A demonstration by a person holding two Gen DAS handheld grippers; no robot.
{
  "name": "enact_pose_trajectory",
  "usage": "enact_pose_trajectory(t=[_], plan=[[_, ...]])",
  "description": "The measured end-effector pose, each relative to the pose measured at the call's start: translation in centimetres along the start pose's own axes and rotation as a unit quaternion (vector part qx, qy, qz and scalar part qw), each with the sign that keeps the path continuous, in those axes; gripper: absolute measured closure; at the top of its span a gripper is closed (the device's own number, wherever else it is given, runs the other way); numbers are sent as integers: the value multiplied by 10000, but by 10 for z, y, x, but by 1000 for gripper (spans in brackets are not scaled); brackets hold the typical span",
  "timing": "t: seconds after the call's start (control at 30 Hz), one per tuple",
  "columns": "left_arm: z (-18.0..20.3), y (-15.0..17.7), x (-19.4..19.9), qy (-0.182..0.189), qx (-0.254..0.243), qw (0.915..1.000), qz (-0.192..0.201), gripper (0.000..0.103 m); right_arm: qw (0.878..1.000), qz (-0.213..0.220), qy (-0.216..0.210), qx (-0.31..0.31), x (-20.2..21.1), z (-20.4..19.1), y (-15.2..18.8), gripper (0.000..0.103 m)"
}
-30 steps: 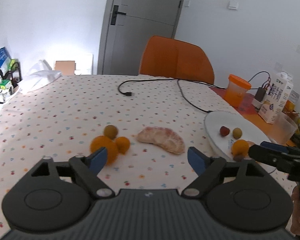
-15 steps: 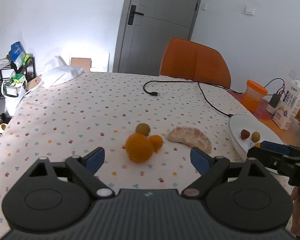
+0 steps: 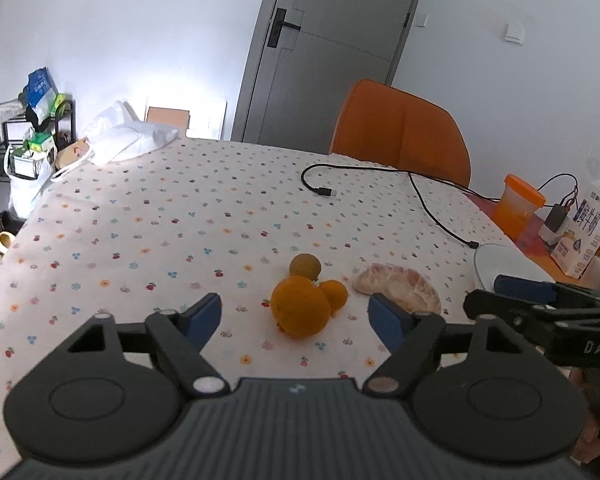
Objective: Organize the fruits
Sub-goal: 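Move both open tools back to the remaining fruit, then grasp the orange with the left tool while the right tool grasps a kumquat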
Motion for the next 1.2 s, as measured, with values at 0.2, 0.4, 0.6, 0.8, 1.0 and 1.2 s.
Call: enact_pose_trajectory(t=[0.2, 0.4, 0.6, 0.8, 1.0, 1.2], plan=[[-3, -1, -13, 22, 68, 9999, -109, 43, 9998, -130, -58, 161, -13, -2, -3, 22], [-4, -3, -27, 59, 78, 9997, -211, 49, 9994, -245, -91, 239, -27, 0, -7, 28], [-8, -1, -37, 179, 208, 9993, -262, 61, 9988, -353, -127, 327, -41, -2, -8, 30], [-9, -4, -34, 110, 248, 9994, -195, 67, 9981, -396, -268, 397, -49, -10, -9, 35], [-24, -6, -24, 40, 340, 9994, -99, 67, 9968, -497, -439, 452, -58, -22, -7, 48], [-37, -7, -15, -77, 400, 9991, -69, 67, 9955, -564, -584, 488, -69, -37, -7, 55]])
Point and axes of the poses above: each gripper's, at about its wrist camera, not at the fingertips, and x roughly against the way its jaws point, z to its right, y to its underside, the point moved 4 cm from there along -x, roughly the way its jaws point, and after that the axes turned 6 degrees about y, right-handed, at the moved point
